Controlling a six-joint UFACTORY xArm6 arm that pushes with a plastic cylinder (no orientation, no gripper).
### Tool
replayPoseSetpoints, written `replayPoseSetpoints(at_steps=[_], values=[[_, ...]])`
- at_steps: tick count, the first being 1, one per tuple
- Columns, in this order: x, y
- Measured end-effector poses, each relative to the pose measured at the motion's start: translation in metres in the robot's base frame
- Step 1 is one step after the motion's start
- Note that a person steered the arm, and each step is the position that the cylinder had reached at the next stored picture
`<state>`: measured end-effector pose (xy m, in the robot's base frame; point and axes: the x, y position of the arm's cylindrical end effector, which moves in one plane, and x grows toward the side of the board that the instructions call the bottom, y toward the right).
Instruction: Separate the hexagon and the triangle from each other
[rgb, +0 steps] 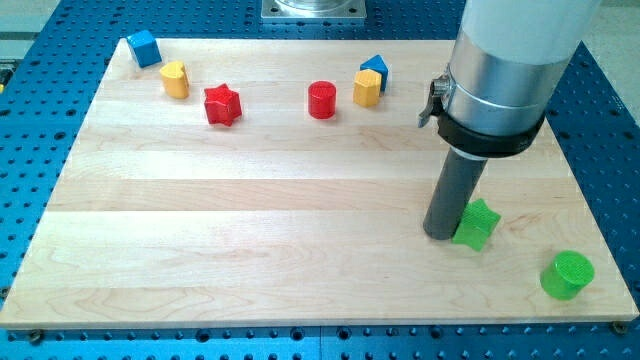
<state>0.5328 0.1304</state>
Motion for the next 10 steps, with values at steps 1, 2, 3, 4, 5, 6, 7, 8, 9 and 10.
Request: replayPoseSetpoints(at_steps=[1, 2, 3, 4, 5, 6, 7, 8, 9, 10], values=[[-0.022, -0.033], [-0.106, -0.033], [-0.194, -0.011], [-0.273, -0.002], [-0.306, -0.017], [-0.259, -0.064], [-0.185, -0.065], [-0.137, -0.065], [-0.111, -0.069], [-0.145, -0.054]])
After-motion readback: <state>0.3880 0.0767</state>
